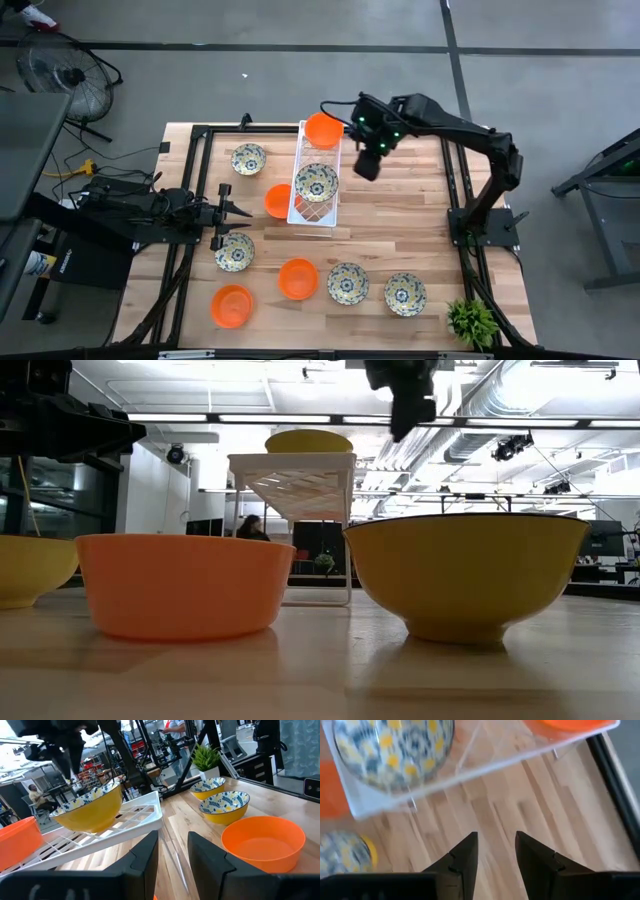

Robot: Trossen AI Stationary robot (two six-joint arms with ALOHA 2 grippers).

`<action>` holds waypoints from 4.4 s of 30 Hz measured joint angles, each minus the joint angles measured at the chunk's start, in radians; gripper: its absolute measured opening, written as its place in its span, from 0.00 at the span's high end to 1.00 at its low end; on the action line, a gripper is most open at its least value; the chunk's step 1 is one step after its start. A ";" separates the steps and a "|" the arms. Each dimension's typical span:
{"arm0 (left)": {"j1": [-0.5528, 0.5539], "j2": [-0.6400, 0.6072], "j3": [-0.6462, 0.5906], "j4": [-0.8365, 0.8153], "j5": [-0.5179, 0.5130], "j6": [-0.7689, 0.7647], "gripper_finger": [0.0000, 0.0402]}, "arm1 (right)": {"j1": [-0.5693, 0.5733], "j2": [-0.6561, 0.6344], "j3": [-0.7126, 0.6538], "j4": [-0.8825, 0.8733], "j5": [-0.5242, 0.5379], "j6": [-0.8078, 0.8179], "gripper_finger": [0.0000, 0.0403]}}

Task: Pick & Place Mini bowls
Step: Stack the white and yellow bowl on the white and yellow bowl on the shelf

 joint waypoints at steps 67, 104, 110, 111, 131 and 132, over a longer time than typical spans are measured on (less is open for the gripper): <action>0.000 0.000 0.000 0.000 0.000 0.000 0.75 | 0.789 -0.494 -1.164 0.546 -0.156 0.959 0.62; 0.000 0.000 0.000 0.000 0.000 0.000 0.75 | 0.707 -0.379 -1.050 0.579 -0.251 0.862 0.99; 0.000 0.000 0.000 0.000 0.000 0.000 0.75 | 0.541 -0.448 -0.891 0.338 -0.241 0.649 0.99; 0.000 0.000 0.000 0.000 0.000 0.000 0.75 | 0.505 -0.451 -0.852 0.288 -0.232 0.600 0.99; 0.000 0.000 0.000 0.000 0.000 0.000 0.75 | 0.021 -0.262 -0.316 -0.019 -0.170 0.083 1.00; 0.000 0.000 0.000 0.000 0.000 0.000 0.75 | 0.013 -0.252 -0.303 -0.018 -0.172 0.083 1.00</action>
